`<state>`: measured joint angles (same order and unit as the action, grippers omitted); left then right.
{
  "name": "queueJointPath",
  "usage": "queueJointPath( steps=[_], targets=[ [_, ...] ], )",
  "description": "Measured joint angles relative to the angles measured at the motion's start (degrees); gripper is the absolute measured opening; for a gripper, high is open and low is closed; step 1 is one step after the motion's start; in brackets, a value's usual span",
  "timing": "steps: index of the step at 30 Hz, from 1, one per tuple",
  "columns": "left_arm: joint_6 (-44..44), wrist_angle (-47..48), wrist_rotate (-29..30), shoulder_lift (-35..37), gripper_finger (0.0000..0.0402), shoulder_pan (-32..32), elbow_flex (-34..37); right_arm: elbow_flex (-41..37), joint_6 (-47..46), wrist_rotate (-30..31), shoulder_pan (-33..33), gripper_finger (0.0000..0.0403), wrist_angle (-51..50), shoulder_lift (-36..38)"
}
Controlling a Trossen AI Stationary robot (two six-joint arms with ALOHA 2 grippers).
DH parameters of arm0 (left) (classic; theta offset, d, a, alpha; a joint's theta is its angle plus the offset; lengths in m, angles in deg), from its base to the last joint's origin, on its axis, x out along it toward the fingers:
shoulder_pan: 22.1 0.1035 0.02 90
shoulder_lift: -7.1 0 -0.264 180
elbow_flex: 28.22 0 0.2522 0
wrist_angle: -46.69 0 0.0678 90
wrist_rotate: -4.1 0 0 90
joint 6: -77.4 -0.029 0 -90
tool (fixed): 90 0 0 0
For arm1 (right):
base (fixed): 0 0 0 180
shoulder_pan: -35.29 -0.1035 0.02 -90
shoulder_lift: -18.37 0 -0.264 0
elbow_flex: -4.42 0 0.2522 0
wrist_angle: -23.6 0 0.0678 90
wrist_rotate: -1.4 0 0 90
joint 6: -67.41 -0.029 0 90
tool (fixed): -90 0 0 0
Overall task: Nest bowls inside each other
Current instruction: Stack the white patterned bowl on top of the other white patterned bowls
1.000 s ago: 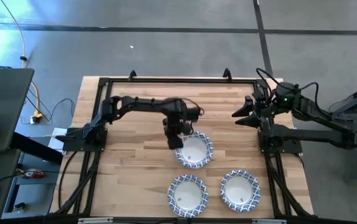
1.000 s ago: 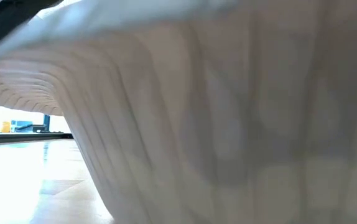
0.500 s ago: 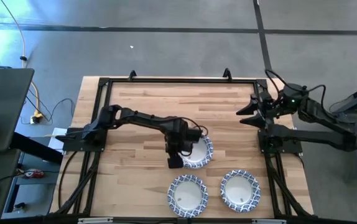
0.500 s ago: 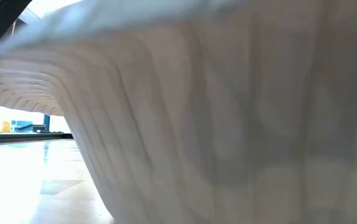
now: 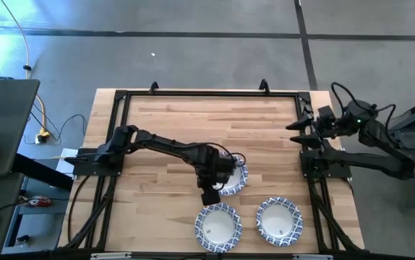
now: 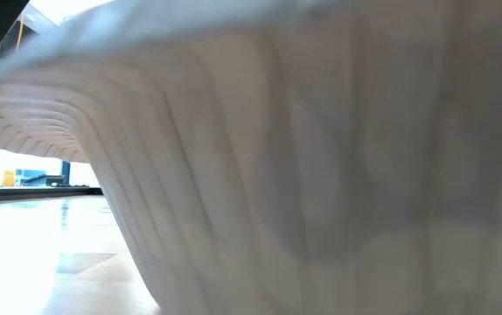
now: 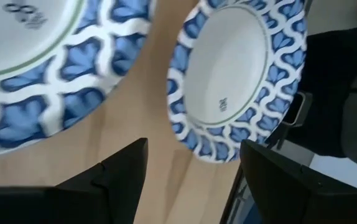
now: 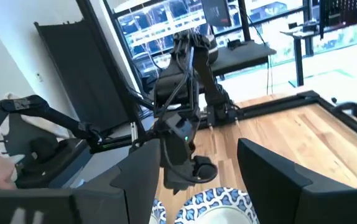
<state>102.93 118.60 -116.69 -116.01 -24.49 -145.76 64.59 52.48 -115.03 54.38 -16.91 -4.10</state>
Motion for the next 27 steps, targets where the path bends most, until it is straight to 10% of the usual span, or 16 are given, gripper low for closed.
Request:
queueJointPath(
  steps=[27],
  targets=[
    [9.0,0.6,7.5,-0.9,0.0246,-3.5,-0.1,0.0,0.5,0.0,0.0,0.0206,1.3,6.1]
  ],
)
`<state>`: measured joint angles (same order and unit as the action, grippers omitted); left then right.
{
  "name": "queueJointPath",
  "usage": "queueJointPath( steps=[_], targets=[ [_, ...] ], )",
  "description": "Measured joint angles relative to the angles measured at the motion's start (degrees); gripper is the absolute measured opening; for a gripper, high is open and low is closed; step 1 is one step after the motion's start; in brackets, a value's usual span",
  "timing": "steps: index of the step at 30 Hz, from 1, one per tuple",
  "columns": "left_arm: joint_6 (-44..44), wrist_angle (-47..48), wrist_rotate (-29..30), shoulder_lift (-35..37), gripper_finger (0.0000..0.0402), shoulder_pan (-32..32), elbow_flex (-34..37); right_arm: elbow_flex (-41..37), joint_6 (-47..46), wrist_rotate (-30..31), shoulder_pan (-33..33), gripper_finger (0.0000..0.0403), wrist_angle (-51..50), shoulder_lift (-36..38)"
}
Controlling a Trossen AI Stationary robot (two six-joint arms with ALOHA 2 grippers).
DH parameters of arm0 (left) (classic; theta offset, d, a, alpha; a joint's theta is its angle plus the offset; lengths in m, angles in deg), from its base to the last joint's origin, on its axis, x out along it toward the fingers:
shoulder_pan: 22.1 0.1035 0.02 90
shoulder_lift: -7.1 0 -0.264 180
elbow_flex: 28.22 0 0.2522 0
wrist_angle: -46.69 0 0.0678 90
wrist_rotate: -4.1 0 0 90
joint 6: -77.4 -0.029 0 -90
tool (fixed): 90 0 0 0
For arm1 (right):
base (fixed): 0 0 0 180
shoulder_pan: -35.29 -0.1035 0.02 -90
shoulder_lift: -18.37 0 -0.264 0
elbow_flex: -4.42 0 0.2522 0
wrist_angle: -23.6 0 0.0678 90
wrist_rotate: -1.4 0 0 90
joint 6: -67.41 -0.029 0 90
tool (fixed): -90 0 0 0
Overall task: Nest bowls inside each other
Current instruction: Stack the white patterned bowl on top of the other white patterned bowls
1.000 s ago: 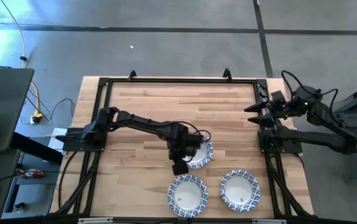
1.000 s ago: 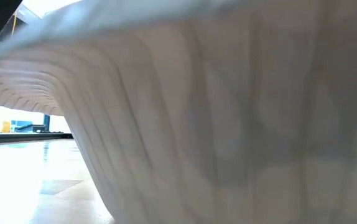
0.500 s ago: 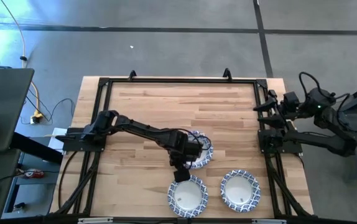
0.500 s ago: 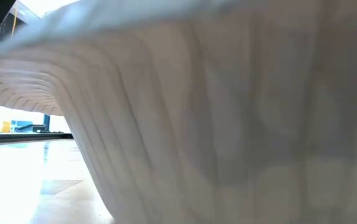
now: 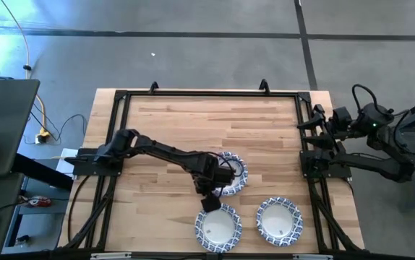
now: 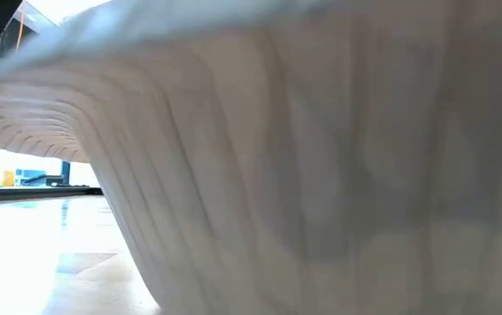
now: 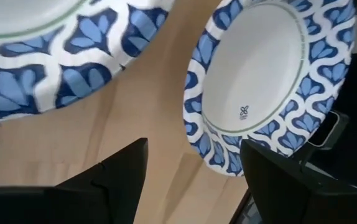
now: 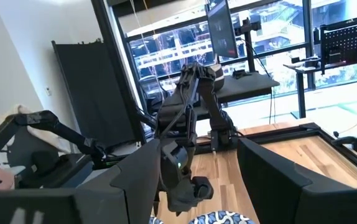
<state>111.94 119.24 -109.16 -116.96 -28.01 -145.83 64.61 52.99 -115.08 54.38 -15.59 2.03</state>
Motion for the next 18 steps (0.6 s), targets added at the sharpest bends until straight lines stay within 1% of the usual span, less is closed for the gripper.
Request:
queueJointPath(
  steps=[7,8,10,12,14,16,18],
  targets=[
    [-2.4,-0.6,-2.3,-1.5,0.0246,-1.1,0.4,0.0,-0.6,-0.1,0.0,0.0206,0.0,0.0],
    [-2.5,-2.6,-2.7,-1.6,0.0246,-1.3,1.0,0.0,-1.1,-0.4,0.0,0.0206,0.0,0.0],
    [-2.0,-5.7,-3.7,-1.4,0.0246,-1.7,4.0,0.0,-2.0,-1.0,0.0,0.0206,0.0,0.0],
    [-1.3,-6.0,-4.3,-1.2,0.0246,-2.2,7.3,0.0,-2.8,-1.7,0.0,0.0206,-0.1,0.0],
    [-0.5,-8.6,-4.8,-0.8,0.0246,-2.8,9.8,0.0,-3.5,-2.3,0.0,0.0206,-0.2,0.0],
    [-0.1,-9.3,-4.9,0.7,0.0246,-3.4,12.3,0.0,-3.5,-2.5,0.0,0.0206,-0.2,0.0],
    [1.3,-13.7,-5.0,2.1,0.0246,-3.6,14.4,0.0,-3.5,-2.4,0.0,0.0206,-0.2,0.0]
  ],
)
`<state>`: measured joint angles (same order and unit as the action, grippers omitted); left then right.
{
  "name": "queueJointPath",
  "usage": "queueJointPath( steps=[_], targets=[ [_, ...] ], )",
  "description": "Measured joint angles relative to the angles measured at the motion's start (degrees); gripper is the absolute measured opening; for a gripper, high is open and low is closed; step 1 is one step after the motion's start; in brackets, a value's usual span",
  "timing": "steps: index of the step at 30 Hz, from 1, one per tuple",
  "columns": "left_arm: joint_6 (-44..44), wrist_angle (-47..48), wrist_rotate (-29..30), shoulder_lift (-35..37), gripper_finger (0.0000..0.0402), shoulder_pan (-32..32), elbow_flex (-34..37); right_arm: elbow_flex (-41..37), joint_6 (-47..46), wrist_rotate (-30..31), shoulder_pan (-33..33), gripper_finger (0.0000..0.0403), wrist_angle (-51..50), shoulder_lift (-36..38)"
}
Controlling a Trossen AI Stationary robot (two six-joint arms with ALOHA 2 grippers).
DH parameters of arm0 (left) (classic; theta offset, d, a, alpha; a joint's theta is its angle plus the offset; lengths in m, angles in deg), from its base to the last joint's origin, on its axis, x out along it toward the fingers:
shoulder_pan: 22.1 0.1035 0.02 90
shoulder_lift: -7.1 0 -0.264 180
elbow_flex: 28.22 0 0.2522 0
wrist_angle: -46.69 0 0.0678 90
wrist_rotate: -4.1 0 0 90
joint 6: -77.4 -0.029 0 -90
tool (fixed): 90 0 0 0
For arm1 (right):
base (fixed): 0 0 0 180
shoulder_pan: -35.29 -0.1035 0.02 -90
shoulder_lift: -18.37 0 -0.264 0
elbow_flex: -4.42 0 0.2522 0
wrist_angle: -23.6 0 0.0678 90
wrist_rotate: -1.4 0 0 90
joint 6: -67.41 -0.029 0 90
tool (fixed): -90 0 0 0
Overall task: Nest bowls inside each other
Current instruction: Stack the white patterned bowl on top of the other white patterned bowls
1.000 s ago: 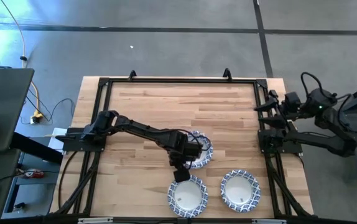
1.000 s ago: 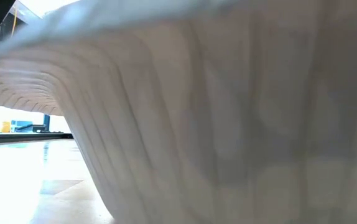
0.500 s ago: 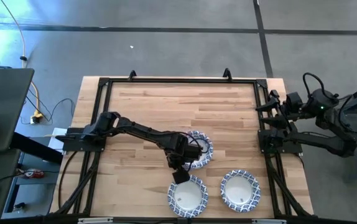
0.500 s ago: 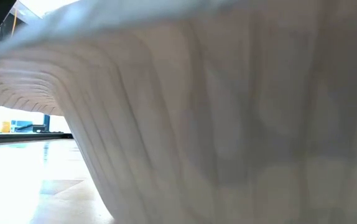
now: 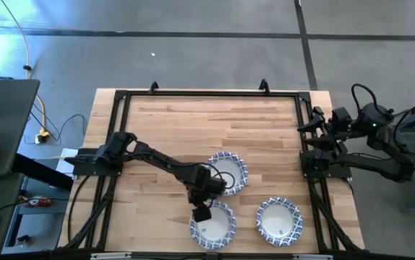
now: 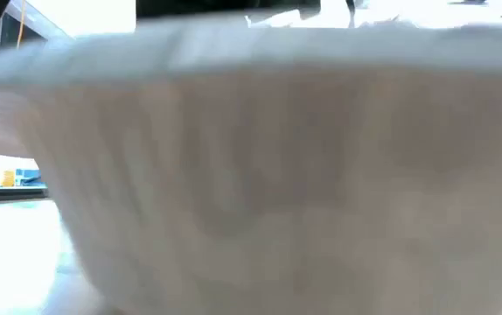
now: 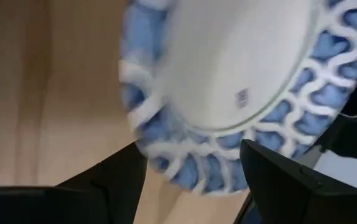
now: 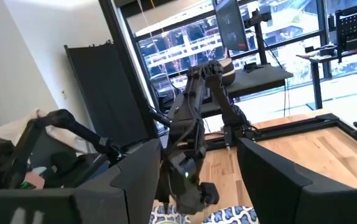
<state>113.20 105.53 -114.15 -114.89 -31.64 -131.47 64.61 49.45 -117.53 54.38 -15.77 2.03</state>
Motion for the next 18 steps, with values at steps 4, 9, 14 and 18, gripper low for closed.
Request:
queueJointPath(
  steps=[4,9,14,18],
  targets=[
    [2.9,-5.7,0.2,3.9,0.0246,0.8,4.0,0.0,0.4,0.7,0.0,0.0206,0.0,0.0],
    [3.6,-6.6,1.8,7.7,0.0245,2.5,8.7,0.0,1.4,1.9,0.0,0.0206,0.2,0.0],
    [7.0,-14.1,0.4,10.9,0.0245,3.8,16.4,0.0,0.4,1.9,0.0,0.0206,0.2,0.0],
    [10.6,-21.6,0.0,13.4,0.0245,4.4,21.7,0.0,-0.1,1.9,0.0,0.0206,0.2,0.0]
  ],
)
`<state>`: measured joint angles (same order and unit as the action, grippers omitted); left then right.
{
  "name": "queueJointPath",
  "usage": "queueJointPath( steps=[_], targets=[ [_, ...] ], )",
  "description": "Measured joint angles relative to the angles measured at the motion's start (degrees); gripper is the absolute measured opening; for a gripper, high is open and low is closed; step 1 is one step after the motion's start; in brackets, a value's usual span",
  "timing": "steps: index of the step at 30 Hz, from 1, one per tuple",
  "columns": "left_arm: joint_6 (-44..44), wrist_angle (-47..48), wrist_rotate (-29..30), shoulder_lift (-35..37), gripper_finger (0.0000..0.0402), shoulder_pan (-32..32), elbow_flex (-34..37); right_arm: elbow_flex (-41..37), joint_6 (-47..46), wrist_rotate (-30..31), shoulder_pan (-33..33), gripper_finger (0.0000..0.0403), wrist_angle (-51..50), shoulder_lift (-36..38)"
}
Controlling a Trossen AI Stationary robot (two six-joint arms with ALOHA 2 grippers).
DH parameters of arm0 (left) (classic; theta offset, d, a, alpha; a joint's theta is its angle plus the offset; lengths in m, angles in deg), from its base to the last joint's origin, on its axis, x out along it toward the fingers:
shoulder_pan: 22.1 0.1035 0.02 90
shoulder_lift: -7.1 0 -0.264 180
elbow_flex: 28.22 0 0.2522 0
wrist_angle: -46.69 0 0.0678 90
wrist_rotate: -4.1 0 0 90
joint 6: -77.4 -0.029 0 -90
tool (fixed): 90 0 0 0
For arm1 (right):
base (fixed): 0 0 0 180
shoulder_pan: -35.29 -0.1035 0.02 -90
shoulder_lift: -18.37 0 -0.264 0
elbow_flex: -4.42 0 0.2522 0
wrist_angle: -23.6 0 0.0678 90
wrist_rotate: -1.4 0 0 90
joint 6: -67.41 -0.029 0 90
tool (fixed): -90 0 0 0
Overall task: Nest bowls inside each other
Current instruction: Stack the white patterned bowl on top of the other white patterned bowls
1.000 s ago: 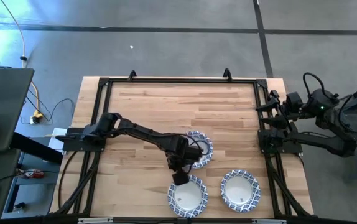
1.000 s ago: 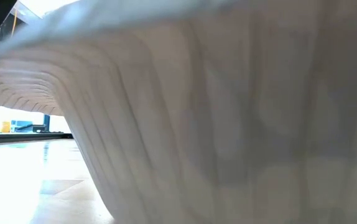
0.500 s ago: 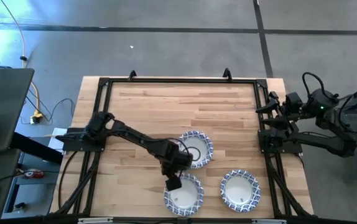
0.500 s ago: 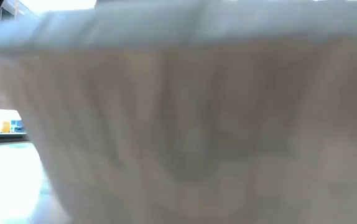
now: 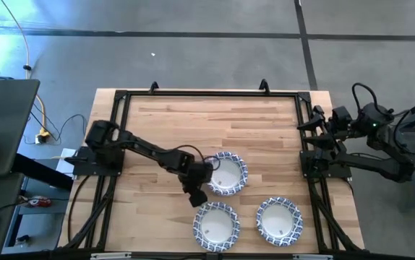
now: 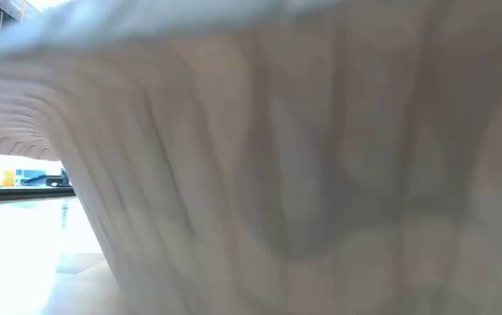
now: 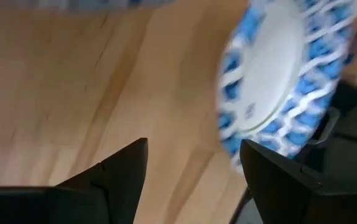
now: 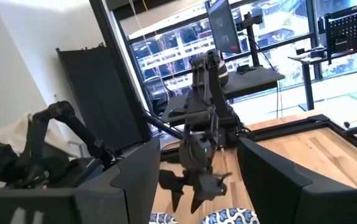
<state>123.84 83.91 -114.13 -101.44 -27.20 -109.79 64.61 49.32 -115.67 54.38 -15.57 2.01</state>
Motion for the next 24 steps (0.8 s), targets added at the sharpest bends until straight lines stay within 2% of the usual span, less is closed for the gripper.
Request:
queueJointPath(
  steps=[6,14,24],
  targets=[
    [1.4,-4.5,0.0,2.8,0.0245,0.7,2.5,0.0,0.1,0.1,0.0,0.0206,0.4,0.0],
    [1.5,-7.6,-1.3,2.3,0.0220,1.0,2.6,0.0,0.0,0.3,0.0,0.0206,1.8,-0.1],
    [1.9,-8.8,-1.6,1.8,0.0223,1.0,2.6,0.0,-0.5,0.3,0.0,0.0206,1.8,-0.1]
  ],
)
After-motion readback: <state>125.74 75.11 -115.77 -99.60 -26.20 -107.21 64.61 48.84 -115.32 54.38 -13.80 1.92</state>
